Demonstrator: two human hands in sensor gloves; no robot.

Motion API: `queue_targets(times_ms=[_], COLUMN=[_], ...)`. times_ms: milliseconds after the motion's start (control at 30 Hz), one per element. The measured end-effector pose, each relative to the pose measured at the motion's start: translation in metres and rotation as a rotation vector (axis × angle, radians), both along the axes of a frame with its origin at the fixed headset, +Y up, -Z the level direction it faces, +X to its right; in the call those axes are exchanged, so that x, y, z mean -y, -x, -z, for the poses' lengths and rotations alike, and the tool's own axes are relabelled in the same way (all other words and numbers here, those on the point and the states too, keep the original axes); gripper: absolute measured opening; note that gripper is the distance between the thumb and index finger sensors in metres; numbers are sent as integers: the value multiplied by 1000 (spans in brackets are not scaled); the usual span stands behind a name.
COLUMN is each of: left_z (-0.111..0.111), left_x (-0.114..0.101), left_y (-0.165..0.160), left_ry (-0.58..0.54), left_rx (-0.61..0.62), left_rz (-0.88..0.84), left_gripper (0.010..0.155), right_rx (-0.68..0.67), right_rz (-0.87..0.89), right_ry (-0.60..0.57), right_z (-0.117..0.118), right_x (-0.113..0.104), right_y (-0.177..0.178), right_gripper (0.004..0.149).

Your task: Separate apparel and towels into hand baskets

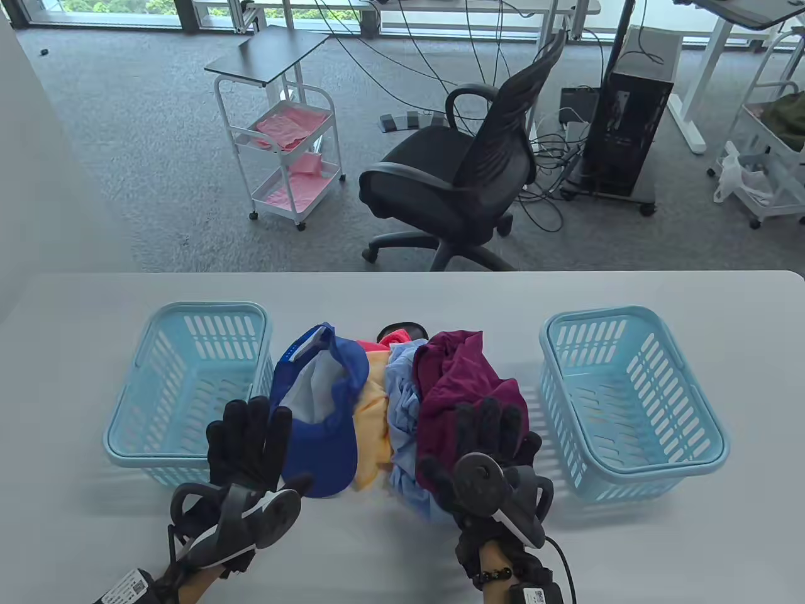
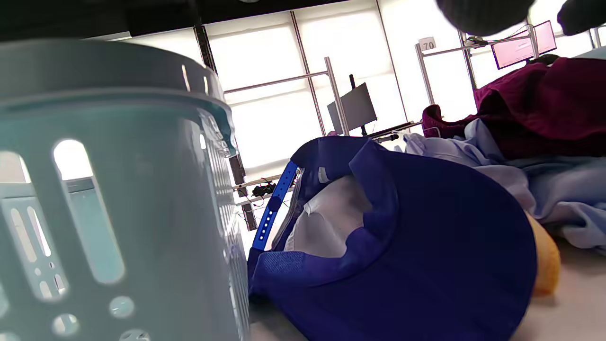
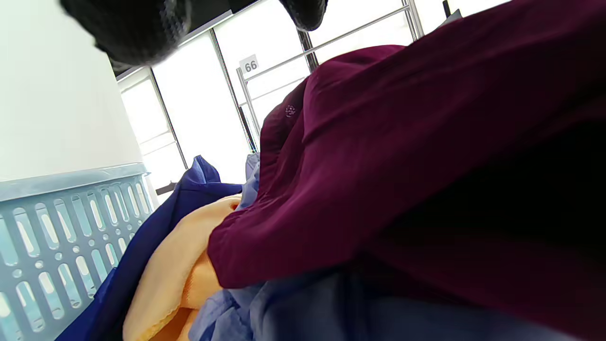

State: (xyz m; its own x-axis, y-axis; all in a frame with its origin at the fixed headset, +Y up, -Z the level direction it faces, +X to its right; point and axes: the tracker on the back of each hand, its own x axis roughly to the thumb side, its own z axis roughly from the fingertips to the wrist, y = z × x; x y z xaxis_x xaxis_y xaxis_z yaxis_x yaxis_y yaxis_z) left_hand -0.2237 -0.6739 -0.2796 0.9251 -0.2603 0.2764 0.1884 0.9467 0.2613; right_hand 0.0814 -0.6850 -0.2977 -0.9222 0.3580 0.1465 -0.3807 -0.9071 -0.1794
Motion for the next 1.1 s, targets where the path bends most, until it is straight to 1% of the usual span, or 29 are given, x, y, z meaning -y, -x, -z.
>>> queue_targets(times_ms=[867, 1100], left_z=[-2, -5], left_x=[0, -3], left_y=[-4, -3], left_ry=[-13, -40], left_rx=[15, 10], left_rz=[-4, -12], left_gripper=[96, 96], right_rx=[17, 17], right_rz=[47, 58], right_ry=[-15, -20], right_z=[-1, -2], right_x=[1, 1], right_y=[-6, -6], right_gripper=[90, 90])
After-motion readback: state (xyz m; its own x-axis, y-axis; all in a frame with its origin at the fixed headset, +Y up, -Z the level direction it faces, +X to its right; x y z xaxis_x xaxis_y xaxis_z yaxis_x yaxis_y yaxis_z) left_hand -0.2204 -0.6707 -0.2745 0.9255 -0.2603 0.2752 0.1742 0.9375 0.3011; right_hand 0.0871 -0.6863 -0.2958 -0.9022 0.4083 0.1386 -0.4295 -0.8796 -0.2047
